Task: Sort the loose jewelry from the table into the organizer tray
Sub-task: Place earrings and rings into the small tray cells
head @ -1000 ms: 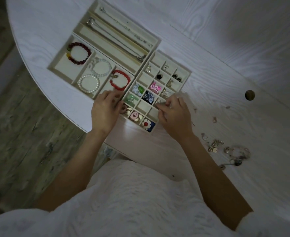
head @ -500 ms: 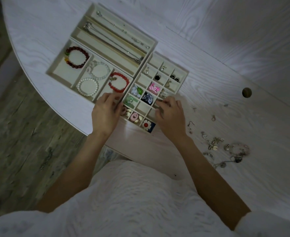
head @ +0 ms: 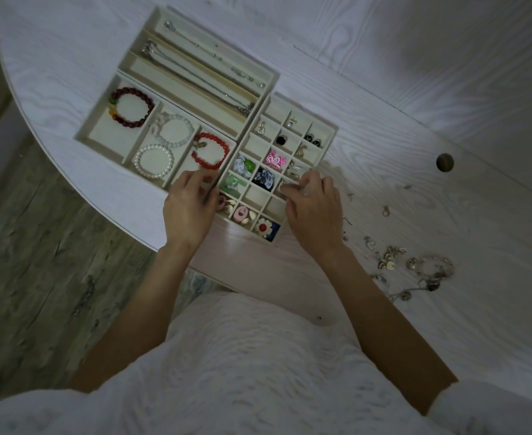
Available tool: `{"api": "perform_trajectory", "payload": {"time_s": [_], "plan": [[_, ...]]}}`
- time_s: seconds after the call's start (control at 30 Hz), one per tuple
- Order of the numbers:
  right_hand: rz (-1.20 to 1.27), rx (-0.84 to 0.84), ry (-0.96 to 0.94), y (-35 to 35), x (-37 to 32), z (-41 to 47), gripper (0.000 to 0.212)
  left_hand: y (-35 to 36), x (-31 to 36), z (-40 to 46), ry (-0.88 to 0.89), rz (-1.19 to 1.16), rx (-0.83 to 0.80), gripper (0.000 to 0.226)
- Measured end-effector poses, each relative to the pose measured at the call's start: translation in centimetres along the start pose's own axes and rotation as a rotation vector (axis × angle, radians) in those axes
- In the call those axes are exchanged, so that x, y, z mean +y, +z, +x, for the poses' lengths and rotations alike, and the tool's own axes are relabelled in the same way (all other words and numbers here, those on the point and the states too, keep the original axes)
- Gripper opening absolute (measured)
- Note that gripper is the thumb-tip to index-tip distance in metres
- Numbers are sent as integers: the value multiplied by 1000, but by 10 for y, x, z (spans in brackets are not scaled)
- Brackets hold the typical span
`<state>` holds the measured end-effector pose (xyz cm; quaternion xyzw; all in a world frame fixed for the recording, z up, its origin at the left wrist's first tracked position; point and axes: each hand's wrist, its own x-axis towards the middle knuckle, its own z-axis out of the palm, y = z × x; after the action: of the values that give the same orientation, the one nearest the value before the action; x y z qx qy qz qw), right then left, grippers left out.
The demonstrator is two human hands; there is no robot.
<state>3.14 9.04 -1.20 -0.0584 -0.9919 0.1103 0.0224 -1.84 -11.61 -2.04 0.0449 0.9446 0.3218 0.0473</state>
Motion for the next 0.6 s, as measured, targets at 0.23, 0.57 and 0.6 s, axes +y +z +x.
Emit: {"api": "perform_trajectory", "payload": {"time_s": [0.23, 0.57, 0.6], "plan": [[27, -19, 3, 1, 0, -1, 21, 2, -1, -3, 61, 33, 41, 29], [266, 115, 135, -30, 42, -32, 23, 43, 57, -35, 427, 118, -207, 33], [254, 118, 205, -35, 55, -46, 22, 48, 63, -37, 435, 124, -229, 34]]}}
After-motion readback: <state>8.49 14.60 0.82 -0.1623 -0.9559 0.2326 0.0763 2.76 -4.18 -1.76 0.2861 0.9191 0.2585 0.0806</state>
